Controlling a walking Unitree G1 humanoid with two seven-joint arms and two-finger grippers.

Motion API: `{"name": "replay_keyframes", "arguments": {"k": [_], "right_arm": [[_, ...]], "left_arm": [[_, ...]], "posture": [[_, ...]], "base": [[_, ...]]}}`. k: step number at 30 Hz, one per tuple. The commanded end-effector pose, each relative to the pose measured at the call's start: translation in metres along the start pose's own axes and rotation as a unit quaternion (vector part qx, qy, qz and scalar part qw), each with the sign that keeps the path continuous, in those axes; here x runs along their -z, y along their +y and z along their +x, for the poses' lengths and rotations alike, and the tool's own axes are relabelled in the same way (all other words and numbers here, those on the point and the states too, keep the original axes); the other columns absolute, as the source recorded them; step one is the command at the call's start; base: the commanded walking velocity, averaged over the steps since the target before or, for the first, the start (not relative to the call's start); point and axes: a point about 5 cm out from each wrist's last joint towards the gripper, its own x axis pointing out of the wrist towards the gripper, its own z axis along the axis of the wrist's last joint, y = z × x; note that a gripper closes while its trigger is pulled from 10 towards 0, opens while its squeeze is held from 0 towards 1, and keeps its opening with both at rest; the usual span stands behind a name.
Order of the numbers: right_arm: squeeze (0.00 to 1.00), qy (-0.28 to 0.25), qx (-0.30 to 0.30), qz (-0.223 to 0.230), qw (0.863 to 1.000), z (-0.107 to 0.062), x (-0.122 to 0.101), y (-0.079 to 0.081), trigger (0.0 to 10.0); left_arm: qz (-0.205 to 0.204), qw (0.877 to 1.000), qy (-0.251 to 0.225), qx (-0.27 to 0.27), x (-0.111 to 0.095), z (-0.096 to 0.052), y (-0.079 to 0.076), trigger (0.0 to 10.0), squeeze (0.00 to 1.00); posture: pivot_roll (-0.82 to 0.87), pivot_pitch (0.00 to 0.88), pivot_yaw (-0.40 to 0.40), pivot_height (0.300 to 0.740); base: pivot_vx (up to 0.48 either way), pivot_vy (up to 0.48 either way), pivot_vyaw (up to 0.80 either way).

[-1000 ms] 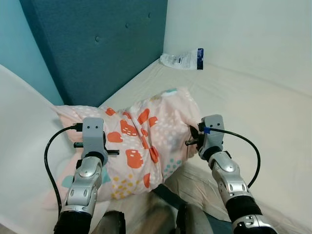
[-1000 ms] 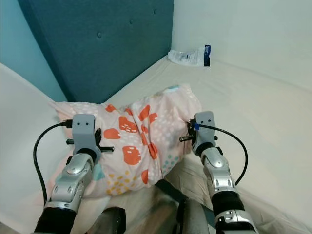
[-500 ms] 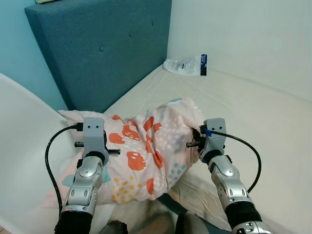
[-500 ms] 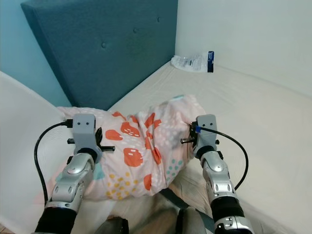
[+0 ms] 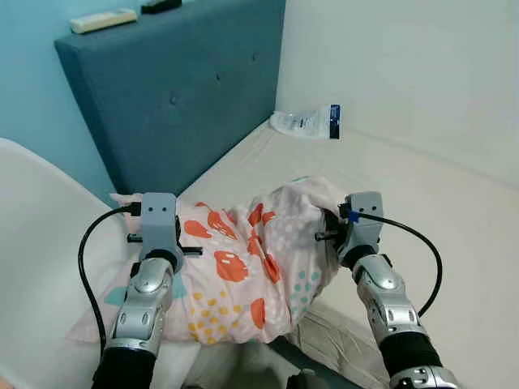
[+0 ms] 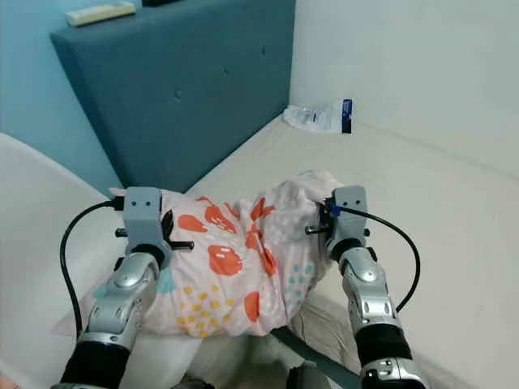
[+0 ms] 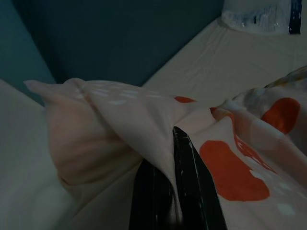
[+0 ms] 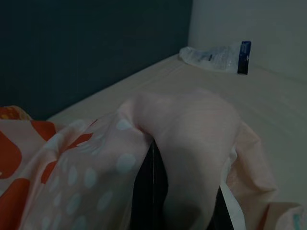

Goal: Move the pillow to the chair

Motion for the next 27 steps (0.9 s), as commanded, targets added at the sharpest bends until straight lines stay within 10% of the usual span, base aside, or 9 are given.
{"name": "replay_keyframes", "arguments": {"k": [1, 27], "right_arm": [[0.00, -0.036, -0.012, -0.001, 0.999, 0.0067, -0.0198, 0.0055, 10.0], [0.00, -0.042, 0.007, 0.000, 0.999, 0.0046, -0.0187, 0.0047, 10.0]], "left_arm": [[-0.002, 1.000, -0.022, 0.013, -0.0098, 0.0029, -0.0064, 10.0, 0.00], [0.000, 1.000, -0.025, 0.008, -0.0116, 0.0057, -0.0027, 10.0, 0.00]], "posture": [[0.00, 0.053, -0.041, 0.704], [0.01, 0.035, -0.036, 0.740]], "base": [[0.000, 0.000, 0.00], [0.000, 0.000, 0.00]]}}
